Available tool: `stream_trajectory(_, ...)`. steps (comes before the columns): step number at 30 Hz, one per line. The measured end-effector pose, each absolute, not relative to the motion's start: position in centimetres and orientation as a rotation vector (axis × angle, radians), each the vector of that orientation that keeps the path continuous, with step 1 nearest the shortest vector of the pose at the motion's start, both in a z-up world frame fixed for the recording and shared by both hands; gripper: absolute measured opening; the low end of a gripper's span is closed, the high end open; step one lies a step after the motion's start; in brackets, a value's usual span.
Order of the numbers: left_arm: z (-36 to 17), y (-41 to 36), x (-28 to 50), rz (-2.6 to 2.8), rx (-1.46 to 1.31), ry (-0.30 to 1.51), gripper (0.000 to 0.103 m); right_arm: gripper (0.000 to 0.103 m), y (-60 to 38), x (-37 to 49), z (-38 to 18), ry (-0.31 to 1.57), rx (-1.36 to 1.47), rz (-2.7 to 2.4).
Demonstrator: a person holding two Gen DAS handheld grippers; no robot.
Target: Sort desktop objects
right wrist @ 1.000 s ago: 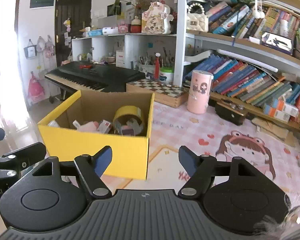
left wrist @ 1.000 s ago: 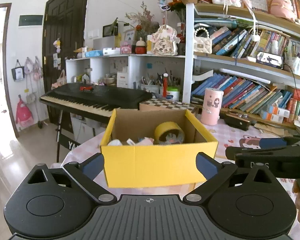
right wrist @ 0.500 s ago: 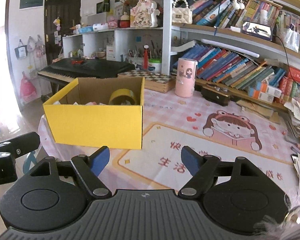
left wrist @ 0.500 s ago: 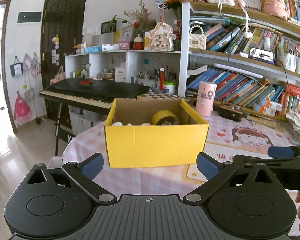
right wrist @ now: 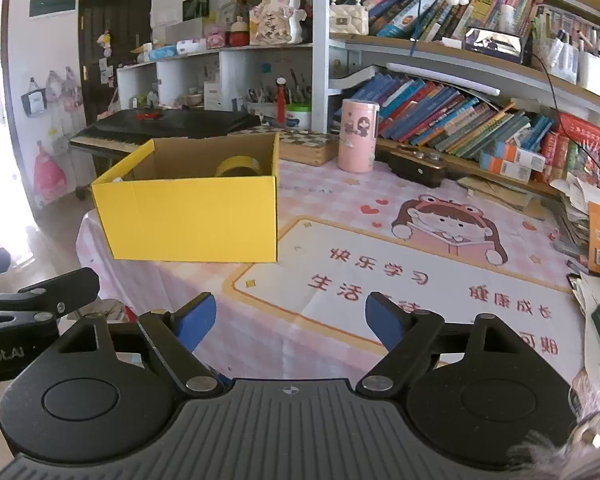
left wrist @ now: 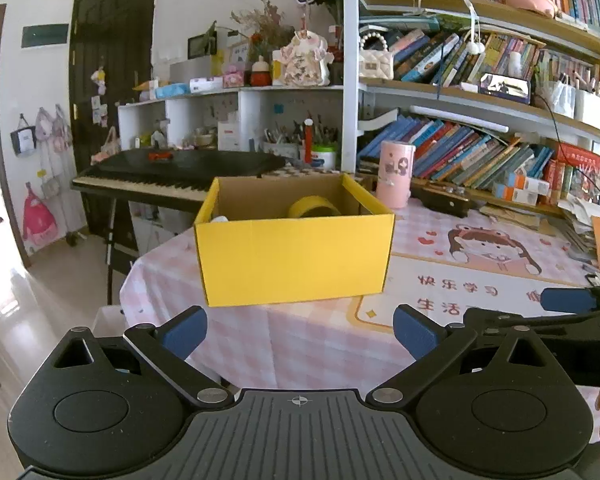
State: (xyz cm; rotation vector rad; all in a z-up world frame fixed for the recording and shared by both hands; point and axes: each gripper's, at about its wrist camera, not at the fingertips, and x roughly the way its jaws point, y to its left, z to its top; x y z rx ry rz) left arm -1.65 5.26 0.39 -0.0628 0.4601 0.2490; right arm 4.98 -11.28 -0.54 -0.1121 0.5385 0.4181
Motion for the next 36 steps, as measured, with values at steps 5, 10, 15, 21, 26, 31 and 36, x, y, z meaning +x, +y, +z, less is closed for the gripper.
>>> stream_trajectory(5, 0.1, 5.1, -1.5, 0.247, -0.073, 0.483, 0.101, 0.085, -11.9, 4.4, -0.8, 0.555, -0.110, 0.394)
stream_trajectory(10, -0.2, 4.6, -0.9, 0.235, -0.065, 0.499, 0.101, 0.089, -12.7, 4.1, -1.1, 0.574, -0.104, 0.353)
stream_trajectory(15, -0.5, 3.9, -0.1, 0.194, -0.056, 0.509, 0.101, 0.090, -14.0, 4.1, -1.3, 0.586, -0.090, 0.296)
stream_trajectory(21, -0.7, 2.4, 0.8, 0.138, -0.039, 0.521, 0.101, 0.094, -15.9, 4.3, -1.5, 0.602, -0.068, 0.216)
stream_trajectory(26, -1.0, 1.7, 1.4, 0.125, -0.026, 0.544, 0.101, 0.096, -16.9, 4.5, -1.7, 0.616, -0.047, 0.181)
stream_trajectory(31, -0.9, 1.4, 1.7, 0.126, -0.018, 0.550, 0.101, 0.099, -17.2, 4.7, -1.7, 0.615, -0.042, 0.177)
stream_trajectory(36, -1.1, 1.2, 1.9, 0.127, -0.019, 0.562, 0.102, 0.100, -17.2, 4.7, -1.7, 0.617, -0.042, 0.177)
